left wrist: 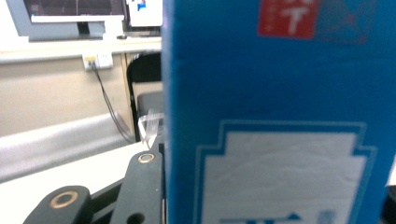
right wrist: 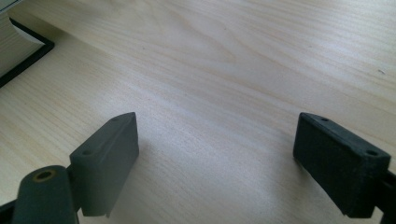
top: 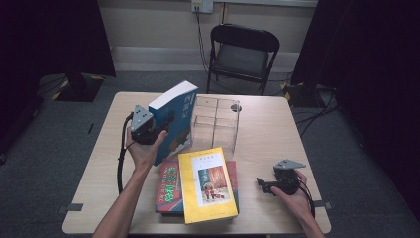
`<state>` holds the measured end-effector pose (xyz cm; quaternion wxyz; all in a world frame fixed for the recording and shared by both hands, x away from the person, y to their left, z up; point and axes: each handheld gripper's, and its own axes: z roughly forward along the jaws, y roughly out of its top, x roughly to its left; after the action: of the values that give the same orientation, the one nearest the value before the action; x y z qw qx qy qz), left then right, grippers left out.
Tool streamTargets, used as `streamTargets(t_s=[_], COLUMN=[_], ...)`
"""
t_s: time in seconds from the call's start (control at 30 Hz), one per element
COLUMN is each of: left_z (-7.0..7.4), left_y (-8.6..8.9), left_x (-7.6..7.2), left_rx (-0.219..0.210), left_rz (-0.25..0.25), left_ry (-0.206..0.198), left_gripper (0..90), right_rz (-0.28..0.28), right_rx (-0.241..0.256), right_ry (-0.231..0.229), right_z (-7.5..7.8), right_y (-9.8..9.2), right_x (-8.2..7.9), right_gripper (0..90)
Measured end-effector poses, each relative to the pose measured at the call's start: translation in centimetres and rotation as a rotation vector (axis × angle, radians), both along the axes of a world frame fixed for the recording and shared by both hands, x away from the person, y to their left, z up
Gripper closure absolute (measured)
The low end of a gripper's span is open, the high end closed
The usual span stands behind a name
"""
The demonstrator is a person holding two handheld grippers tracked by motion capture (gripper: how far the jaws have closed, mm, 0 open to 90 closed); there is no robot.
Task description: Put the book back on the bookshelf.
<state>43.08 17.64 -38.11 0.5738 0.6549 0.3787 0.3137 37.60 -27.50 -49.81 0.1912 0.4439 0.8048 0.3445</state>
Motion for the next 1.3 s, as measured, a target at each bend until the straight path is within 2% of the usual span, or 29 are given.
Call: streamTargets(t_s=[0.07, 0.17, 0.2, 0.27, 0.47, 0.67, 0.93, 1.0, 1.1, 1.17, 1.3], left_z=[-0.8, -0.8, -1.0, -1.2, -1.9, -2.2, -1.6, -1.4, -1.0, -0.7, 0.0], left_y=[0.2, 0.6, 0.7, 0.6, 0.9, 1.5, 1.2, 1.2, 1.2, 1.2, 1.4], left_x=[-0.4, -0.5, -0.6, -1.0, -2.4, -3.3, -3.3, -3.3, -3.3, -3.2, -3.2], left_rx=[-0.035, -0.056, -0.075, -0.069, -0.078, -0.058, 0.013, 0.007, 0.026, 0.017, 0.044], left_rz=[0.006, 0.007, 0.000, 0.012, -0.005, 0.007, -0.011, -0.008, -0.012, -0.014, -0.015], left_ry=[-0.013, -0.001, 0.002, -0.004, 0.004, 0.017, 0.031, 0.042, 0.053, 0.070, 0.106], left_gripper=[61.1, 60.7, 60.5, 59.7, 57.6, 56.4, 56.8, 56.8, 55.5, 55.6, 55.9], right_rz=[-0.001, 0.000, -0.001, -0.001, -0.001, 0.002, 0.006, 0.005, 0.005, 0.006, 0.006], right_rx=[0.000, 0.000, 0.000, 0.000, 0.001, 0.002, 0.006, 0.006, 0.006, 0.006, 0.006], right_ry=[0.000, -0.001, 0.000, -0.001, -0.002, -0.007, -0.014, -0.013, -0.013, -0.014, -0.014], right_z=[0.0, 0.0, 0.0, 0.0, 0.0, -0.1, -0.1, -0.1, -0.1, -0.1, -0.1], right_y=[0.0, 0.0, 0.0, 0.0, 0.0, 0.0, 0.0, 0.0, 0.0, 0.0, 0.0], right_x=[0.0, 0.0, 0.0, 0.0, 0.1, 0.1, 0.1, 0.1, 0.1, 0.1, 0.1], right_gripper=[14.0, 14.0, 14.0, 14.0, 14.0, 13.8, 13.7, 13.7, 13.7, 13.7, 13.7])
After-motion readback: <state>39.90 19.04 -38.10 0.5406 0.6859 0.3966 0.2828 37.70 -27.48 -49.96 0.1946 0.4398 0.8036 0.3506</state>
